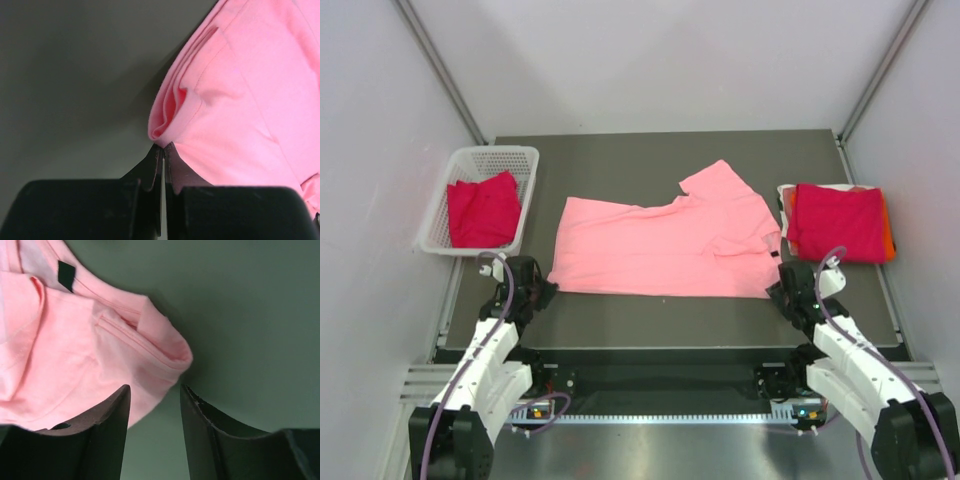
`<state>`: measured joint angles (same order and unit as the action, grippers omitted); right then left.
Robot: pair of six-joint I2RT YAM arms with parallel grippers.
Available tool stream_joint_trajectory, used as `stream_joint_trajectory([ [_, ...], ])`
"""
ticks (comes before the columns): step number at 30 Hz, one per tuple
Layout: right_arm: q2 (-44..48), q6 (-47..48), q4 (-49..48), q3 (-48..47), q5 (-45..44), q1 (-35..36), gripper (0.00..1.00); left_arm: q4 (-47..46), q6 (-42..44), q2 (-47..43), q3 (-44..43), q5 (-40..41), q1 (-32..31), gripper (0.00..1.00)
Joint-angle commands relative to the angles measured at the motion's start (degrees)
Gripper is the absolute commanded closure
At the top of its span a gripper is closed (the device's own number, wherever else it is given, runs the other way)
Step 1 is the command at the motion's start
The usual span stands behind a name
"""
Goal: Fold and stack the t-shirts
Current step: Fold the tshirt
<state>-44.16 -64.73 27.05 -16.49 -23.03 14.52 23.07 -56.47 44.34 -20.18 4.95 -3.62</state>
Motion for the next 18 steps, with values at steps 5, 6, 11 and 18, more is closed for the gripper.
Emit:
stream_joint_trajectory([
  [5,-7.60,-1.45,-9.82,1.02,-2.72,0.77,0.61,-1.45,0.92,-0.66,-0.12,-0.03,0.37,1.00],
  [6,-9.17,-2.06,-9.73,0.50,-3.51,0.77,0.63,-1.45,0.83,-0.66,-0.03,-0.12,0.37,1.00],
  [11,-9.89,-2.42,-8.68,-0.47,-4.48,0.68,1.00,-1.89,1.01,-0.48,0.06,-0.12,0.37,1.00],
  [18,-2.70,-1.20,-4.99,-1.96,-8.34,0.86,1.00,-3.55,1.36,1.62,-0.12,-0.12,0.37,1.00],
])
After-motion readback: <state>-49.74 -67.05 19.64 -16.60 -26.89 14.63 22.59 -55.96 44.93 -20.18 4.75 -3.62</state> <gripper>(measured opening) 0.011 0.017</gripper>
